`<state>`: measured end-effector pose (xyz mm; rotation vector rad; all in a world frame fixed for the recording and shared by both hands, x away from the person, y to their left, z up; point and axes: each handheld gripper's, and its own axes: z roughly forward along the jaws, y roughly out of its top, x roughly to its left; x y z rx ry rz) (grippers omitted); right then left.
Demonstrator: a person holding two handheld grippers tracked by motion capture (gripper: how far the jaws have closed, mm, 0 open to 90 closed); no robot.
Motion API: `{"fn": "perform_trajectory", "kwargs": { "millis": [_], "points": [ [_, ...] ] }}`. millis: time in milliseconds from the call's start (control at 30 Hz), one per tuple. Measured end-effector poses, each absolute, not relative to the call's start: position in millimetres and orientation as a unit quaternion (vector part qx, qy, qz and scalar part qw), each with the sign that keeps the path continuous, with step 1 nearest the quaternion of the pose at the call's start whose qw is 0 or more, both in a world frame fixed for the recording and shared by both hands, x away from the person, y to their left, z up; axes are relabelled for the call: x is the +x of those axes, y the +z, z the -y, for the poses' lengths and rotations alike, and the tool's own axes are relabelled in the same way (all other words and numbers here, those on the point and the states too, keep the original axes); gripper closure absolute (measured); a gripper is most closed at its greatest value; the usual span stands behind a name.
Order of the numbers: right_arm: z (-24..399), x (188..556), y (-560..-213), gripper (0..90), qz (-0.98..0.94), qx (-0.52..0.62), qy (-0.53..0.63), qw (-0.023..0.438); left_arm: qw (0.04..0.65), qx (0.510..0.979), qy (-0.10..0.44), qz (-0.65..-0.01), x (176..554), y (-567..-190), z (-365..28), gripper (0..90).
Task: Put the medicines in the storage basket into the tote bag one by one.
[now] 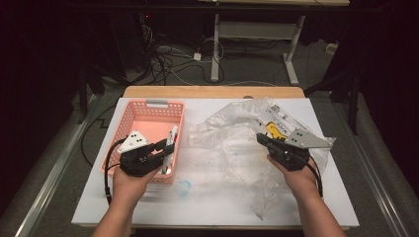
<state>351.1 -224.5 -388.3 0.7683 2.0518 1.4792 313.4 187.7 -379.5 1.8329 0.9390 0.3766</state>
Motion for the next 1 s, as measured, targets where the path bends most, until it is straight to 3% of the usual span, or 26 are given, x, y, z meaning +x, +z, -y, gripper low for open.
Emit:
{"fn": "perform_trajectory", "kwargs": {
  "millis": [1000],
  "points": [
    [223.9,350.1,-386.9,90.0,-0.752,0.279,0.544,0.248,0.495,0.794,0.109,-0.336,302.5,-396.8,-130.4,67.5]
  ]
}}
